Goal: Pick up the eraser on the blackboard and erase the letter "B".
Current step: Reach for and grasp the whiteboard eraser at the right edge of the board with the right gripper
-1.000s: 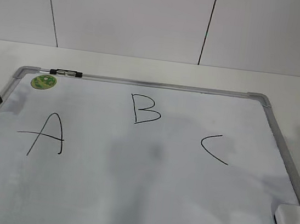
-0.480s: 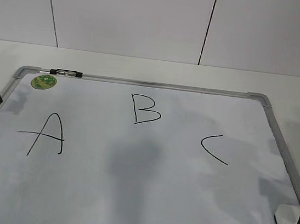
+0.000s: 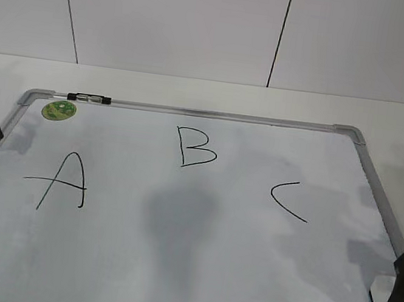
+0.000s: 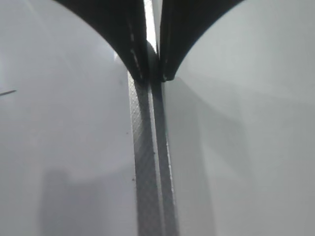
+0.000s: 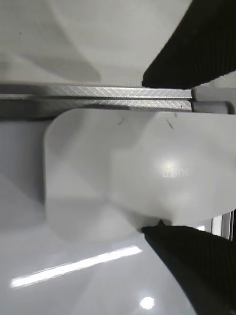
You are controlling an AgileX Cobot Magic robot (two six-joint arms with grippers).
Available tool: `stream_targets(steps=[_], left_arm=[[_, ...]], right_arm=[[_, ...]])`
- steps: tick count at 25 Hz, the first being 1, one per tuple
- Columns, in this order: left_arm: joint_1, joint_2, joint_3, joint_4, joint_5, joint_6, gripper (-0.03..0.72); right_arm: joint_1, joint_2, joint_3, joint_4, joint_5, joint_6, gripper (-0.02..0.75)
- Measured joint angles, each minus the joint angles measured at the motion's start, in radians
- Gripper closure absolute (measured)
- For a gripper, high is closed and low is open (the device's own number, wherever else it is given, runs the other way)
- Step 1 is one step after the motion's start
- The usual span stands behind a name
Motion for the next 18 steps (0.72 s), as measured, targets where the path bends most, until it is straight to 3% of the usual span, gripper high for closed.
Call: stream_targets(steps=[9,18], left_arm=[[0.0,0.0,0.0,0.0,0.0,0.0,0.666],[0.0,0.0,0.0,-0.001,0.0,0.0,0.666]], right_arm=[[0.083,0.0,0.0,-0.021,-0.039,0.019,0.068],[0.089,0.0,0.0,-0.085,-0.043,0.072,0.068]])
